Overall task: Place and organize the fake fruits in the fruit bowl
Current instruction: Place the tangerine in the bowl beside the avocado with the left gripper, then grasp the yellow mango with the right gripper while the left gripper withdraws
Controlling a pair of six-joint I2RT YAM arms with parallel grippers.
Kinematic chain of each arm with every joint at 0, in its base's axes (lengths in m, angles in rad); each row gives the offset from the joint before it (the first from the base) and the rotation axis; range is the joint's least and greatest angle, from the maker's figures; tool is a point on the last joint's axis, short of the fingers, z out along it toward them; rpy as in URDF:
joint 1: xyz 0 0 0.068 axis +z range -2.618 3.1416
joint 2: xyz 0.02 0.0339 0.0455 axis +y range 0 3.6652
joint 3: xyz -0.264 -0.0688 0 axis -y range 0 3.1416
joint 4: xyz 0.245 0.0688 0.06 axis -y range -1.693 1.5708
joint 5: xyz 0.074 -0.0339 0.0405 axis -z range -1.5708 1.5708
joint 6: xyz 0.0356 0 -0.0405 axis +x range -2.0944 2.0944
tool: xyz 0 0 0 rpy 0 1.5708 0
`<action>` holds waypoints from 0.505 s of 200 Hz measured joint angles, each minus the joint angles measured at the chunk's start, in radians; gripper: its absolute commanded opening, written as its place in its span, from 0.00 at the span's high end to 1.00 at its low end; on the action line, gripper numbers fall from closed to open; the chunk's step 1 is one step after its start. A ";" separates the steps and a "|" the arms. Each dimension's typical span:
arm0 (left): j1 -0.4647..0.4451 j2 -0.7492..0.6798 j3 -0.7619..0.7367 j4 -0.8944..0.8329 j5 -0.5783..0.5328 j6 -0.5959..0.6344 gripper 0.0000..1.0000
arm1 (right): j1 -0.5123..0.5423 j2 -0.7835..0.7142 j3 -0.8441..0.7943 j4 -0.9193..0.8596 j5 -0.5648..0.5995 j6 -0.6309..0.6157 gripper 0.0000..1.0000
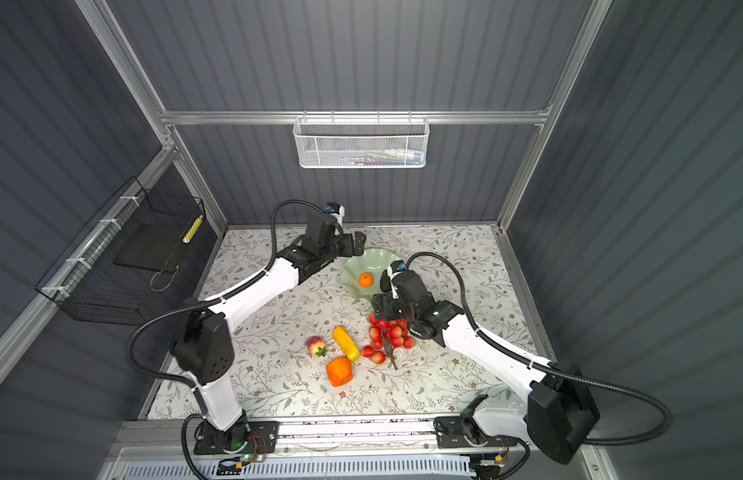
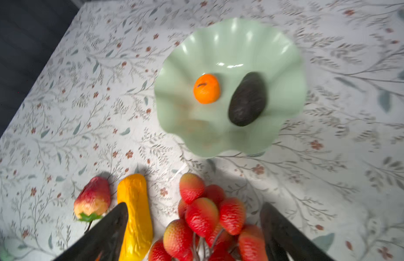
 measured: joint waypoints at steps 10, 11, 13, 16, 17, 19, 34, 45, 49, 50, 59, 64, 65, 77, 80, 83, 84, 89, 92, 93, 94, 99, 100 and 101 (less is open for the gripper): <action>0.003 -0.081 -0.085 0.055 -0.069 -0.002 0.00 | 0.055 0.046 0.011 -0.005 -0.002 0.000 0.12; 0.003 -0.086 -0.092 0.058 -0.073 -0.003 0.00 | 0.061 0.052 0.013 -0.006 -0.002 -0.001 0.12; 0.004 -0.101 -0.110 0.065 -0.088 -0.003 0.00 | 0.068 0.059 0.015 -0.008 -0.002 0.000 0.12; 0.005 -0.113 -0.124 0.068 -0.106 -0.004 0.00 | 0.077 0.069 0.018 -0.007 -0.003 0.000 0.13; 0.005 -0.123 -0.136 0.074 -0.111 -0.004 0.00 | 0.088 0.082 0.021 -0.008 -0.006 -0.001 0.13; 0.006 -0.135 -0.154 0.084 -0.125 -0.005 0.00 | 0.095 0.089 0.023 -0.010 -0.006 -0.001 0.13; 0.012 -0.224 -0.291 0.119 -0.239 -0.018 0.00 | 0.152 0.165 0.057 -0.027 -0.013 -0.005 0.15; 0.014 -0.269 -0.374 0.130 -0.303 -0.033 0.00 | 0.183 0.222 0.090 -0.039 -0.022 -0.014 0.17; 0.016 -0.300 -0.418 0.129 -0.337 -0.043 0.00 | 0.191 0.241 0.101 -0.041 -0.024 -0.018 0.17; 0.016 -0.304 -0.425 0.130 -0.342 -0.045 0.00 | 0.194 0.248 0.106 -0.043 -0.026 -0.018 0.18; 0.021 -0.348 -0.490 0.128 -0.389 -0.066 0.00 | 0.205 0.285 0.133 -0.053 -0.030 -0.026 0.19; 0.024 -0.383 -0.540 0.128 -0.421 -0.083 0.00 | 0.210 0.305 0.149 -0.060 -0.032 -0.031 0.19; 0.025 -0.393 -0.555 0.129 -0.426 -0.087 0.00 | 0.212 0.315 0.157 -0.062 -0.034 -0.035 0.19; 0.034 -0.466 -0.640 0.121 -0.475 -0.120 0.00 | 0.222 0.368 0.204 -0.079 -0.038 -0.048 0.20; 0.035 -0.485 -0.660 0.123 -0.487 -0.129 0.00 | 0.224 0.378 0.212 -0.083 -0.039 -0.052 0.20; 0.037 -0.507 -0.682 0.122 -0.497 -0.137 0.00 | 0.225 0.390 0.225 -0.089 -0.040 -0.054 0.20; 0.037 -0.512 -0.688 0.122 -0.500 -0.139 0.00 | 0.225 0.394 0.227 -0.089 -0.041 -0.055 0.20; 0.042 -0.547 -0.721 0.123 -0.516 -0.154 0.00 | 0.227 0.415 0.246 -0.098 -0.045 -0.064 0.21; 0.045 -0.569 -0.739 0.123 -0.527 -0.164 0.00 | 0.229 0.428 0.258 -0.103 -0.050 -0.068 0.22; 0.046 -0.582 -0.752 0.124 -0.533 -0.170 0.00 | 0.229 0.430 0.261 -0.104 -0.051 -0.069 0.22; 0.046 -0.582 -0.752 0.124 -0.533 -0.170 0.00 | 0.229 0.430 0.261 -0.104 -0.051 -0.069 0.22; 0.049 -0.612 -0.775 0.119 -0.547 -0.185 0.00 | 0.230 0.452 0.279 -0.112 -0.059 -0.075 0.23; 0.050 -0.616 -0.779 0.118 -0.549 -0.187 0.00 | 0.230 0.454 0.281 -0.113 -0.061 -0.076 0.24; 0.050 -0.621 -0.782 0.117 -0.551 -0.190 0.00 | 0.230 0.457 0.283 -0.114 -0.061 -0.077 0.24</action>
